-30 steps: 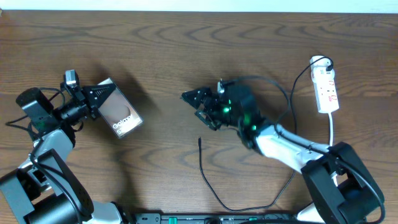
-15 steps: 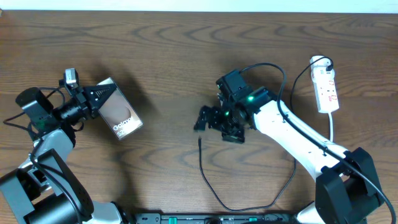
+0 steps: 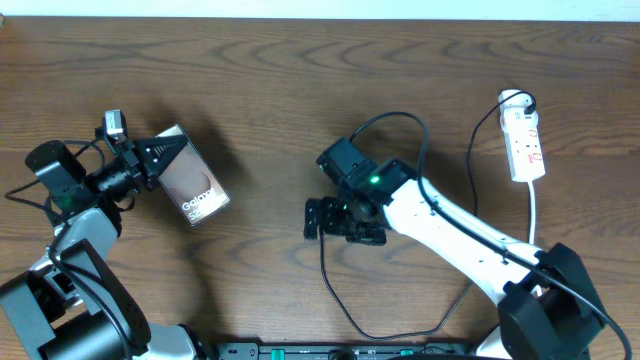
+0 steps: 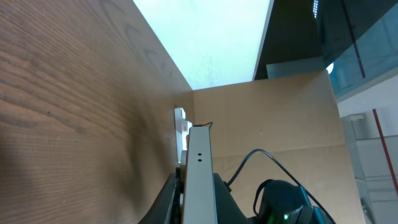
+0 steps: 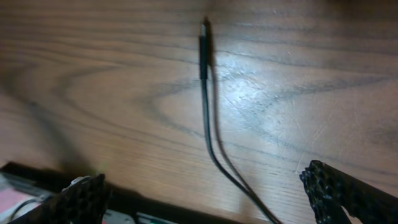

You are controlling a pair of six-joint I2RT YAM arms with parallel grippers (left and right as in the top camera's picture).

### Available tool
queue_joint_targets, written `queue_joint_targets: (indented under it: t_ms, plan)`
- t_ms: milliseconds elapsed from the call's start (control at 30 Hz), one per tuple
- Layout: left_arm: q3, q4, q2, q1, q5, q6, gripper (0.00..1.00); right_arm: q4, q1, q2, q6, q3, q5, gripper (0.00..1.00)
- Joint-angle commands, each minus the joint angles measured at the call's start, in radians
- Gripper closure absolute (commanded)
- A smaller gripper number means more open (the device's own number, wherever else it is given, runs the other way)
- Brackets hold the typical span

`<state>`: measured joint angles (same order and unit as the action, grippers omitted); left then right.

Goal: Plug charger to phone and switch on socket
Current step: 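Lower the right gripper onto the black cable's USB-C plug and close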

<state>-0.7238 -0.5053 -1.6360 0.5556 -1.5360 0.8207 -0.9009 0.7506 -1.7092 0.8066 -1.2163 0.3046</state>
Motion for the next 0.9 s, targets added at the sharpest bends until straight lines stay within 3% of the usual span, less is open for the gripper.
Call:
queue_joint_targets:
  t_ms: [0,133,333,633,867]
  plan:
    - [0.000,-0.006,0.018,0.004,-0.035,-0.017,0.93,-0.008,0.012,-0.058,0.027,-0.003,-0.053,0.01]
    - [0.000,-0.006,0.018,0.004,-0.035,-0.017,0.93,0.000,0.010,-0.133,0.031,-0.003,-0.071,0.01]
    - [0.000,-0.006,0.018,0.004,-0.035,-0.017,0.93,0.031,0.010,-0.241,0.031,-0.007,-0.060,0.14]
    - [0.000,-0.006,0.018,0.004,-0.034,-0.025,0.93,0.036,0.011,-0.238,0.027,-0.030,-0.063,0.14]
    - [0.000,-0.006,0.018,0.004,-0.033,-0.025,0.92,0.035,0.013,-0.240,0.054,-0.030,-0.121,0.28]
